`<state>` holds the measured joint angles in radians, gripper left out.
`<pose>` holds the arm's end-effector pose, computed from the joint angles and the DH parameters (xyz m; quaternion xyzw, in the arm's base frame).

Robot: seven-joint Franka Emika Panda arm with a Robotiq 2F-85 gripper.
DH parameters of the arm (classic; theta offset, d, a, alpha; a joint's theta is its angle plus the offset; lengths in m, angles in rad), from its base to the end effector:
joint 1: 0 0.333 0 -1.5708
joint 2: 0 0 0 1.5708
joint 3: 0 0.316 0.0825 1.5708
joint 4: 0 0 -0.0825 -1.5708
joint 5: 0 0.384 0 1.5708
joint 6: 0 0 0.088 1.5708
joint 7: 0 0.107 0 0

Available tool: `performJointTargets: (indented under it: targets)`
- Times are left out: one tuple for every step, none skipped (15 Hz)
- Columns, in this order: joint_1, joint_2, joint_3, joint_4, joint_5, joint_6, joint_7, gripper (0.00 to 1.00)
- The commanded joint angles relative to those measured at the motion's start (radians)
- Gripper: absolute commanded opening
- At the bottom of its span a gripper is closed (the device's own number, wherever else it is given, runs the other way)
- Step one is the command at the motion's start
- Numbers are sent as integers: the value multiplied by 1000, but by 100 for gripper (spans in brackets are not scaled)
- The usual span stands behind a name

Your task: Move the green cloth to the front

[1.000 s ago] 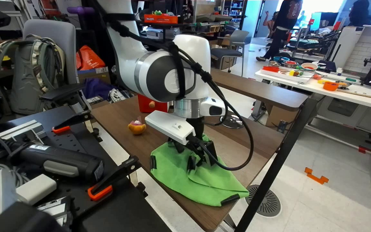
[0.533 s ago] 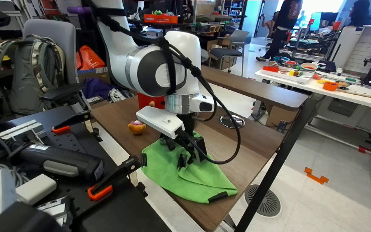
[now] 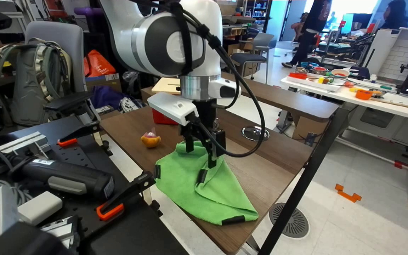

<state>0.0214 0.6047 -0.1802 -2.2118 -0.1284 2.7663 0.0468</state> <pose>0.5257 -0.0857 0.1018 0.9966 -0.0278 -0.0272 0.0721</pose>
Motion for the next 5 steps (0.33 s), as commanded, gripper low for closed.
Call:
performJointTargets:
  targets:
    - [3,-77,-5,-53,-11,-29,13,100]
    - [-8,-40,6,-24,-8,-9,6,100]
    - [-8,-51,6,-31,-8,-12,6,100]
    - [-8,-55,7,-35,-8,-13,6,100]
    - [-8,-55,7,-36,-8,-13,6,100]
